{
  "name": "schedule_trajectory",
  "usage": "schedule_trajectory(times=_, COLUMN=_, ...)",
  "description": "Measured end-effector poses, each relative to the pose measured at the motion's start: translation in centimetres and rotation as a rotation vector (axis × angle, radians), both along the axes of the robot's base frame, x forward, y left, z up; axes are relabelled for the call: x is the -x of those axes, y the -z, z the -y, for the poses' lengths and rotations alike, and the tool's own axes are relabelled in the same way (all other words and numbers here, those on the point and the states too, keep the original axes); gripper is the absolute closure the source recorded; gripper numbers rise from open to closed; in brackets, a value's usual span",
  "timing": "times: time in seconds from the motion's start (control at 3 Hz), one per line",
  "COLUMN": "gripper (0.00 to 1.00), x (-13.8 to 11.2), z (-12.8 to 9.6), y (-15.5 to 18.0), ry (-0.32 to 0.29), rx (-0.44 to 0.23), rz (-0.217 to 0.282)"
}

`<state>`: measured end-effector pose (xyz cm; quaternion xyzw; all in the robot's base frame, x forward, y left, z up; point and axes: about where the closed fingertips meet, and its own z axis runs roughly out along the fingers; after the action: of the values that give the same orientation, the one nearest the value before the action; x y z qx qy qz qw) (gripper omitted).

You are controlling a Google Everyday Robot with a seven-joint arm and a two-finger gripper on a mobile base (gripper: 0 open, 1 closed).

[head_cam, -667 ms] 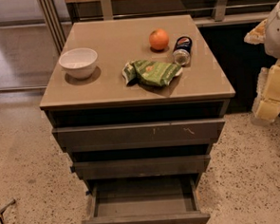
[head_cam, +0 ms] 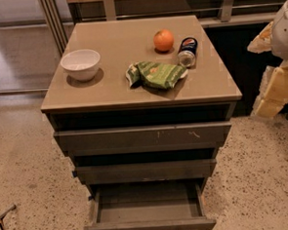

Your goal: Place green jalapeno chip bag into bottom drawer

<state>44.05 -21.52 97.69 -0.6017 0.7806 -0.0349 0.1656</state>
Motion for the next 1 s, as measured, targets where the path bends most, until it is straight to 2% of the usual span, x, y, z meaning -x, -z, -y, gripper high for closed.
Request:
schedule_trajectory(times=0.33, gripper=0.42, x=-1.7, z=-1.0, y=-0.1, ry=0.014, rx=-0.06, rz=0.063)
schedule_trajectory(times=0.67, gripper=0.73, x=-5.6, z=-5.1, y=0.2, ry=0.009, rx=-0.168, rz=0.181)
schedule_trajectory(times=1.0, gripper=0.96, x=-7.4, z=-5.8, y=-1.0, ry=0.015, rx=-0.195, rz=0.264)
